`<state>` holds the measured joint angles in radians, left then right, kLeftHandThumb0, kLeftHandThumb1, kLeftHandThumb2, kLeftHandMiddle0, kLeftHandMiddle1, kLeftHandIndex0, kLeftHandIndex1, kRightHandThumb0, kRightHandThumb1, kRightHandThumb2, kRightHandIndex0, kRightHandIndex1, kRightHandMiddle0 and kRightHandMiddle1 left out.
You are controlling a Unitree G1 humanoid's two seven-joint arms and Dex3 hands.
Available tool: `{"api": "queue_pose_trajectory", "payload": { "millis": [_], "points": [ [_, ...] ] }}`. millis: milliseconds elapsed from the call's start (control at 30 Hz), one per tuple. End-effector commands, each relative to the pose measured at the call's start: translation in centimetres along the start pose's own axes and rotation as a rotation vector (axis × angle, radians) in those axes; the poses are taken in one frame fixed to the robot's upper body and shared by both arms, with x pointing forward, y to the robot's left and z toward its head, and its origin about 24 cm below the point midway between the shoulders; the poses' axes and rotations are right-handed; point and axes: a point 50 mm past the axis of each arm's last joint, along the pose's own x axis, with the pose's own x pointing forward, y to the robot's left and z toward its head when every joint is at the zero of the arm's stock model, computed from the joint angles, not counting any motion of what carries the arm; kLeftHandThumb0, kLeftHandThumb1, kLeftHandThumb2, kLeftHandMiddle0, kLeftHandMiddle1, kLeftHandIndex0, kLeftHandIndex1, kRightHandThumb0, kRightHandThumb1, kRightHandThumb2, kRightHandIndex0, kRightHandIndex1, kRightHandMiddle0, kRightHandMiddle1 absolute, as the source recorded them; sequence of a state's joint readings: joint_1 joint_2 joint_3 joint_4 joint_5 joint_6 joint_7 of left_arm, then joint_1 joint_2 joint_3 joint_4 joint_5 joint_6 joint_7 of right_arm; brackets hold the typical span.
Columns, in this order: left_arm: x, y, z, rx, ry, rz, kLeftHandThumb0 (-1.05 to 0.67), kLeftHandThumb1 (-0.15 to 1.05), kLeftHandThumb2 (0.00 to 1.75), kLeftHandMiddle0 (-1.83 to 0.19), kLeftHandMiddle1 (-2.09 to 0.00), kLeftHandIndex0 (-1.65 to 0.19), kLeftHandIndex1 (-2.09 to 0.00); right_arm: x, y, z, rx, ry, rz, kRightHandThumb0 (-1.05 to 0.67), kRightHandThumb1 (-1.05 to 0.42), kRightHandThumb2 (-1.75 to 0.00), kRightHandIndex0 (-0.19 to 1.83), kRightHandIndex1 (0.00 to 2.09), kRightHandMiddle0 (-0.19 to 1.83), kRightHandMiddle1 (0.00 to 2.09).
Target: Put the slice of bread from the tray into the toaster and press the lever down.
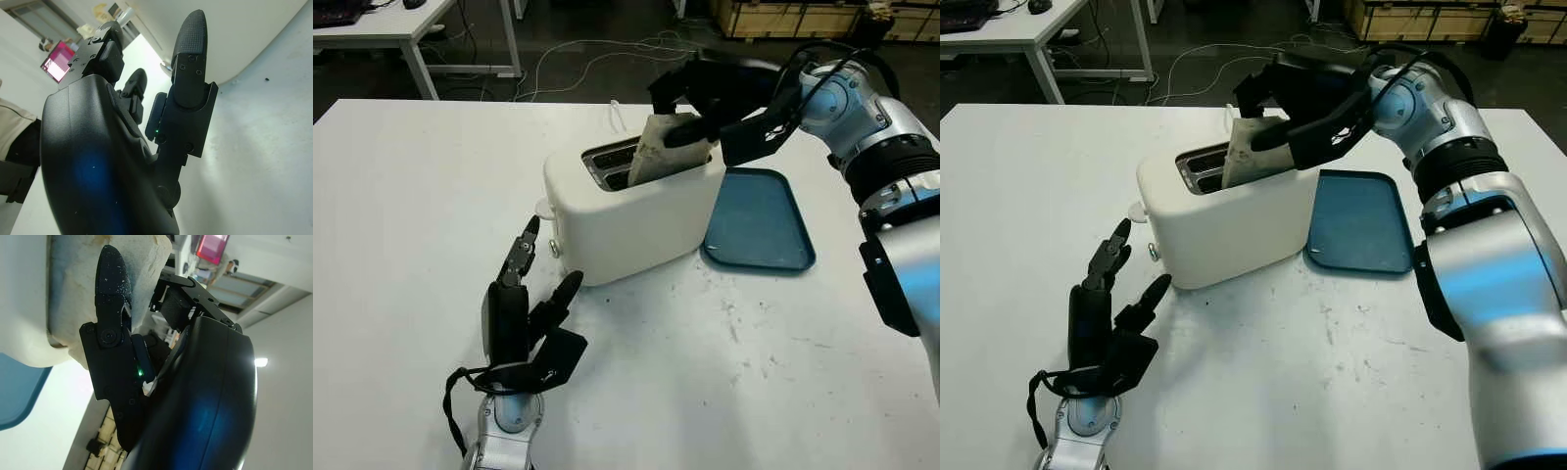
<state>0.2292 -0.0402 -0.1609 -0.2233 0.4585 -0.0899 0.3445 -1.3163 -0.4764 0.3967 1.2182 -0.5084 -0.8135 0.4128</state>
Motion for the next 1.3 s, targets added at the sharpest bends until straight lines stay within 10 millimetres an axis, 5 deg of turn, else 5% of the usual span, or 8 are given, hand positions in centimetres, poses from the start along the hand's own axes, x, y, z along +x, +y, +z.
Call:
{"api": "queue_pose_trajectory", "payload": {
  "millis": [0,100,200,733,967,1067,1267],
  "points": [
    [-0.2,0.0,0.3,-0.007,-0.013,0.006,-0.65,0.92,0.24,-0.28,-0.34,-0.35,0.00,0.2,0.9,0.4,-0.020,-0.035,0.020,-0.73,-0.91,-0.05,0.75,1.53,0.77,1.22],
    [-0.2,0.0,0.2,-0.006,-0.011,0.008,-0.66,0.92,0.25,-0.29,-0.34,-0.35,0.00,0.4,0.8,1.0,-0.058,-0.068,0.036,-0.84,-0.89,-0.01,0.44,1.08,0.81,0.35],
    [-0.3,0.0,0.2,-0.005,-0.013,0.007,-0.66,0.92,0.24,-0.29,-0.35,-0.35,0.00,0.4,0.5,1.3,-0.086,-0.083,0.022,-0.83,-0.89,-0.01,0.30,0.88,0.74,0.09],
    [0.1,0.2,0.1,-0.003,-0.021,0.004,-0.66,0.92,0.24,-0.28,-0.36,-0.35,0.00,-0.3,-1.5,0.4,-0.134,-0.001,-0.116,-0.85,-0.87,0.00,0.13,0.78,0.62,0.00],
    [0.4,0.9,0.3,0.025,-0.034,0.027,-0.66,0.92,0.23,-0.28,-0.38,-0.36,-0.01,-3.4,-3.3,-1.6,0.106,0.027,-0.485,-0.78,-0.85,0.00,0.26,0.76,0.66,0.03],
    [0.5,1.4,0.3,0.033,-0.048,0.043,-0.66,0.92,0.22,-0.29,-0.38,-0.37,-0.01,-6.1,-1.9,-2.9,0.187,0.045,-0.681,-0.65,-0.83,0.00,0.49,0.62,0.74,0.04],
    [1.0,2.3,0.3,0.054,-0.089,0.040,-0.61,0.92,0.20,-0.28,-0.36,-0.36,-0.01,-11.5,5.7,-5.2,0.430,0.224,-0.738,-0.39,-0.84,-0.01,0.81,0.15,0.73,0.00]
  ]
}}
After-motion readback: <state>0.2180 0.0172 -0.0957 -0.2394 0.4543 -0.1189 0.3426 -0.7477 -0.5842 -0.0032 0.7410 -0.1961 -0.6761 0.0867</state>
